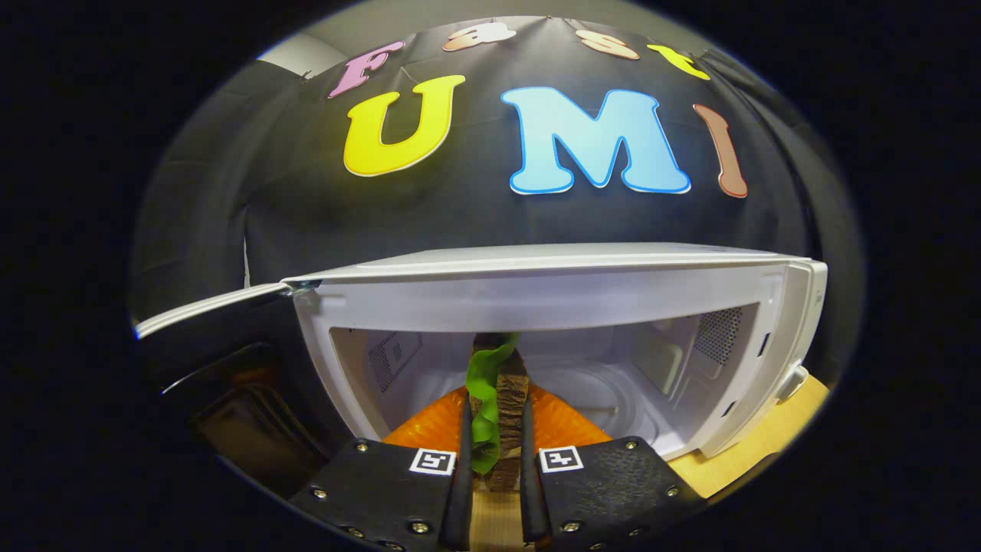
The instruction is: Open the microwave, put the food inside, and close the microwave door.
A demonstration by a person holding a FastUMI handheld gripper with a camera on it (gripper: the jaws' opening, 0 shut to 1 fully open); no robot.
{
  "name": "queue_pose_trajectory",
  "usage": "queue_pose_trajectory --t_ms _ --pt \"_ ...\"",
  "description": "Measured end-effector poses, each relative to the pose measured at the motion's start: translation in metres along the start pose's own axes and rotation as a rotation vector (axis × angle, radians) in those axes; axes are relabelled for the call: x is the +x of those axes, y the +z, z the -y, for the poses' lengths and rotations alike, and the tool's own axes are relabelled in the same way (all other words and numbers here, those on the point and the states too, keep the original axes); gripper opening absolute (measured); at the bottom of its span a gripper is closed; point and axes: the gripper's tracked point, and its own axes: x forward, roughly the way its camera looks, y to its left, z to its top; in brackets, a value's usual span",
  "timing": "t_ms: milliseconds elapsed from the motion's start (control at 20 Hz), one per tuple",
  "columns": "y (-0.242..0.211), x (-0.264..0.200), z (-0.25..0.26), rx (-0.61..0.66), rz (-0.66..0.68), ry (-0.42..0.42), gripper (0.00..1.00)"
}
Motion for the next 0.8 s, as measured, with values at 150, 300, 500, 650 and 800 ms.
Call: queue_pose_trajectory --t_ms 150,300,500,650,800 --pt "0.004 0.021 -0.001 0.018 0.001 0.004 0.25" --pt "0.0 0.037 0.011 0.011 0.005 -0.007 0.25" --pt "-0.002 0.046 0.039 -0.004 0.006 -0.052 0.42" --pt "-0.008 0.05 0.061 0.025 -0.015 -0.096 0.6" --pt "-0.005 0.053 0.082 -0.01 0.003 -0.163 0.66"
